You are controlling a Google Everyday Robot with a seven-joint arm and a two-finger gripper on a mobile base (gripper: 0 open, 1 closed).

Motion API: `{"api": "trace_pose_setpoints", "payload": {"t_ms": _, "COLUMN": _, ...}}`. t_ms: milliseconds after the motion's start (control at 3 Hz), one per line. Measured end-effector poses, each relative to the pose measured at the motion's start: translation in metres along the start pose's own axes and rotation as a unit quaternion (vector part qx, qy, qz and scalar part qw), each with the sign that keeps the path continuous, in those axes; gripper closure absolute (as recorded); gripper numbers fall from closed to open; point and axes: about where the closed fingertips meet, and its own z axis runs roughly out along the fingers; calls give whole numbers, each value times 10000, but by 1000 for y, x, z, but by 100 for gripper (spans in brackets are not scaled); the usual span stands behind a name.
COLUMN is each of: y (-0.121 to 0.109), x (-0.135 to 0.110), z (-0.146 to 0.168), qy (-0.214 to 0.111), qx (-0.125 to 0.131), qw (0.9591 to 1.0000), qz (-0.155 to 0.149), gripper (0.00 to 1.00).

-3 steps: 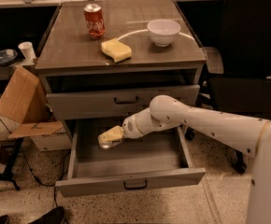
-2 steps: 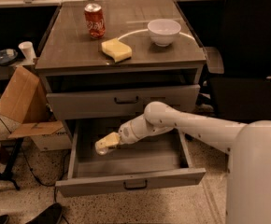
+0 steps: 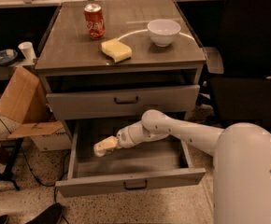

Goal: Place redbull can into middle drawer

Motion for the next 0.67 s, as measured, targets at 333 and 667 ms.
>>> {"api": "trace_pose_setpoints", "payload": {"t_ms": 333, "y": 12, "x": -7, "z": 2, "qy": -163, "qx": -172, "qw": 9997, "qz": 14, "gripper": 51}}
{"api": "trace_pose_setpoints", "payload": {"t_ms": 667, "y": 13, "x": -7, "z": 3, "qy": -161, "qx": -179, "qw": 9997, "qz": 12, "gripper": 21}}
